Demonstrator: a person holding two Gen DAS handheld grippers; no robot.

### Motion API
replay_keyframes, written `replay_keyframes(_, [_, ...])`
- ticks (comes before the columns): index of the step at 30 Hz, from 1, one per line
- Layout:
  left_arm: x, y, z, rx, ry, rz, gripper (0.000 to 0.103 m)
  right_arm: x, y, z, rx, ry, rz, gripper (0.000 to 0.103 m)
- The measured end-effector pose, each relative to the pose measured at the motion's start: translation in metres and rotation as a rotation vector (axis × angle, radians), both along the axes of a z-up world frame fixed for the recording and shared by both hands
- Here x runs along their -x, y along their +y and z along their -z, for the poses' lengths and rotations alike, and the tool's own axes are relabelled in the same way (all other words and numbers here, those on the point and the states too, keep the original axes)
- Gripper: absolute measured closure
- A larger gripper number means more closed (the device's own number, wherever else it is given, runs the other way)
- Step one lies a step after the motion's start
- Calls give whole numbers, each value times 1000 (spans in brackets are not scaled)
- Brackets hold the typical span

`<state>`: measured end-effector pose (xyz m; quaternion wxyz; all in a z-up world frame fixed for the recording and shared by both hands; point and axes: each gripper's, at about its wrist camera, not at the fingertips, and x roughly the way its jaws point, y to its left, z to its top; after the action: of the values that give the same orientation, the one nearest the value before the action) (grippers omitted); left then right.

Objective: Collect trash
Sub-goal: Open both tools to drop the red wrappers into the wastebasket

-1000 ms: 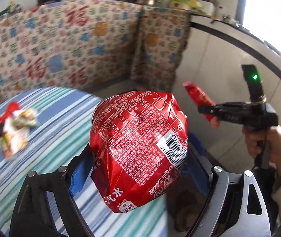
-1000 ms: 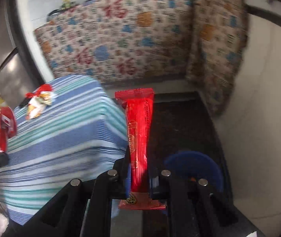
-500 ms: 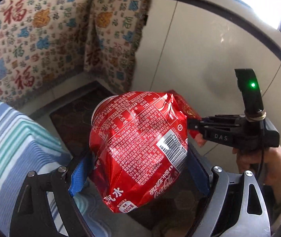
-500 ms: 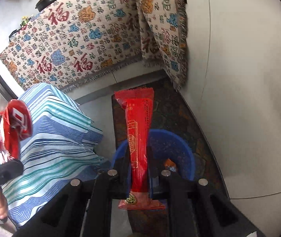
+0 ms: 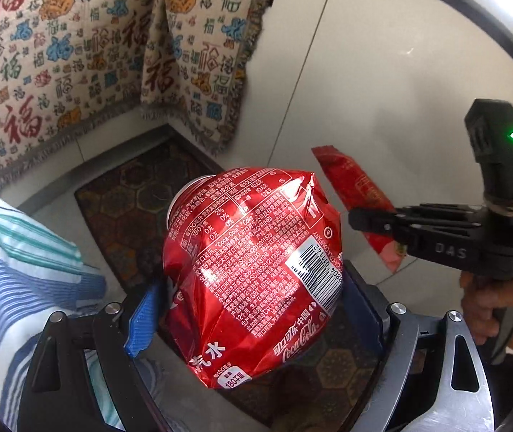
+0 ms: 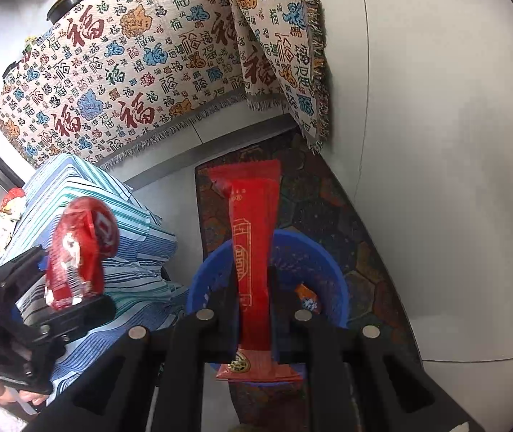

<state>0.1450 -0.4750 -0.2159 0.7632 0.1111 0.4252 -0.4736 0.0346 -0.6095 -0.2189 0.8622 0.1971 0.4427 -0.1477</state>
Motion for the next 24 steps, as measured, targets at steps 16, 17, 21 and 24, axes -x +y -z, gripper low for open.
replay_keyframes(16, [-17,-9,8,56,34,-42,3,-2,-12,-8,71,-55,30,57])
replay_keyframes(17, [-17,-4,2,67,28,-49,3,-2,-11,-11,69,-67,30,55])
replay_keyframes(21, [-16,24,-25,98,-5,-80,3,-6,1,-22,78,-97,13,52])
replay_keyframes(24, [-16,56,-49,127,-29,-114,3,-9,12,-30,99,-113,4,52])
